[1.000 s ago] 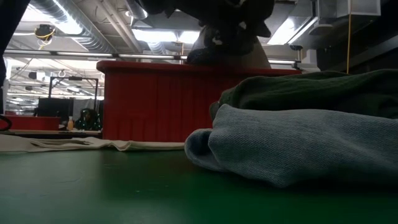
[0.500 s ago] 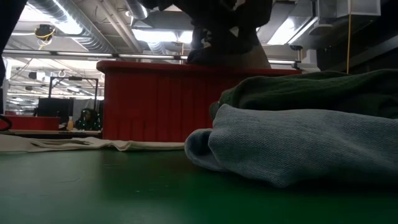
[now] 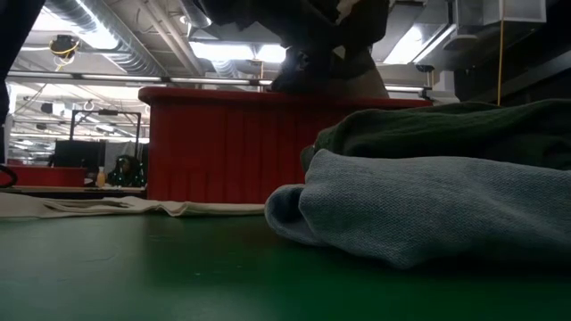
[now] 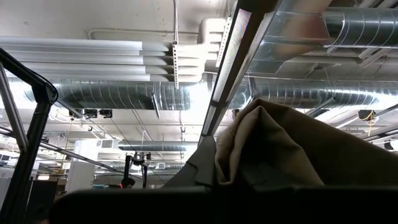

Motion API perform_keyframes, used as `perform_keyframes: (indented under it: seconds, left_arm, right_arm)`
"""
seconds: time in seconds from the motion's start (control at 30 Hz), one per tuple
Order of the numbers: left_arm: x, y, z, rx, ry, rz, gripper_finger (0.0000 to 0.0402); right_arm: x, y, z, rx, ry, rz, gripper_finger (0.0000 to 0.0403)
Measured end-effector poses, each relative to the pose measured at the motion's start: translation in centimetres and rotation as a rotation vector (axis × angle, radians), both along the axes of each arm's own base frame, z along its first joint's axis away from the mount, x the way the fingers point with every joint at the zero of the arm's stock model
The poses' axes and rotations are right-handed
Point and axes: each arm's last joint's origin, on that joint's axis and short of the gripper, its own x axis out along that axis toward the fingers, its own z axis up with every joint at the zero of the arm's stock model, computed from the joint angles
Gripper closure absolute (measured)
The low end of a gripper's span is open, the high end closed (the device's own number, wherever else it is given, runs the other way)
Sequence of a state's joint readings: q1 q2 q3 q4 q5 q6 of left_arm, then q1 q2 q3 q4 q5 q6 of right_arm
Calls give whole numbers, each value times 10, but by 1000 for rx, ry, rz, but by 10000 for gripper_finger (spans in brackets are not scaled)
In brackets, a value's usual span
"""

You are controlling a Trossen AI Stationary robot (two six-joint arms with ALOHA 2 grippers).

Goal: Fold laundry
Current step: Fold the gray shorts

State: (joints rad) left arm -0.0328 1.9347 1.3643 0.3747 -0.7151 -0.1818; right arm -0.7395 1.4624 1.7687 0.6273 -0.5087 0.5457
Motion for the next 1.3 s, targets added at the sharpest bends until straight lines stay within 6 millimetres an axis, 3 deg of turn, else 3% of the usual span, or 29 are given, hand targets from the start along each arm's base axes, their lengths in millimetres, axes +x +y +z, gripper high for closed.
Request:
perform_keyframes:
  seconds: [0.73, 0.97, 1.17, 1.3]
  left_arm:
    - [0, -12, 28, 63, -251, 6, 237]
    - [-2, 2, 33, 36, -333, 110, 239]
    - [-2, 4, 34, 35, -334, 112, 294]
    - [-8, -3, 47, 82, -318, 94, 353]
  right_arm:
    - [0, 0, 0, 0, 0, 1, 388]
    - [0, 0, 0, 0, 0, 0, 388]
    - [0, 0, 0, 0, 0, 0, 388]
    - [-1, 0, 0, -1, 0, -1, 388]
